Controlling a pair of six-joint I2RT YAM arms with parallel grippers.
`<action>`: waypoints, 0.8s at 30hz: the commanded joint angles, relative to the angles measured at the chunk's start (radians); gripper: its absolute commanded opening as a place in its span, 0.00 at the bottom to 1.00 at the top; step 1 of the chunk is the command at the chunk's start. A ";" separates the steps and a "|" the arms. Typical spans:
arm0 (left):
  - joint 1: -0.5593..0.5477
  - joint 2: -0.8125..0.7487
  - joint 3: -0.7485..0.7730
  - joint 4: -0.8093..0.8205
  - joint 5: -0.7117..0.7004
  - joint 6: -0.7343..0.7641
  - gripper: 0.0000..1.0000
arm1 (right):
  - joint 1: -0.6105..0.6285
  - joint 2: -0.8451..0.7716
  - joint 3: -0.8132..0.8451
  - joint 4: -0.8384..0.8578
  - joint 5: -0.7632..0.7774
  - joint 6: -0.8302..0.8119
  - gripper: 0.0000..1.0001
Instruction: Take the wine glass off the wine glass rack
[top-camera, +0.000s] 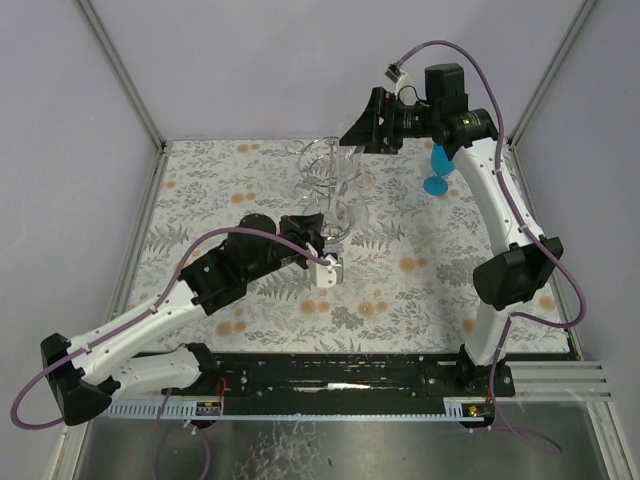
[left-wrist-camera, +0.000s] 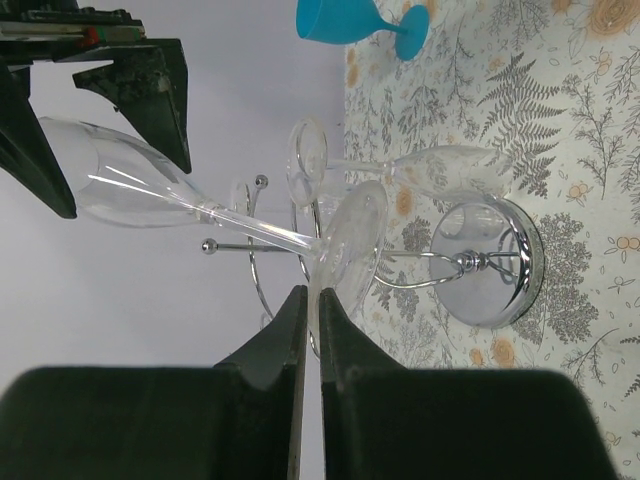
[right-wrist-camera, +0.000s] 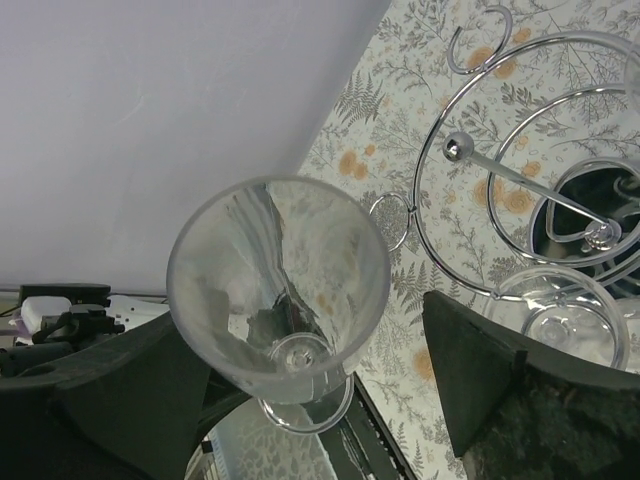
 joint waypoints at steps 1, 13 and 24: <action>-0.013 -0.027 0.000 0.056 0.017 0.024 0.00 | 0.005 0.002 0.047 0.072 -0.007 0.025 0.89; -0.018 -0.045 -0.012 0.031 0.028 0.032 0.00 | 0.005 0.063 0.148 -0.011 -0.031 0.001 0.79; -0.018 -0.041 -0.019 0.031 0.024 0.034 0.00 | 0.006 0.048 0.130 -0.160 -0.022 -0.098 0.70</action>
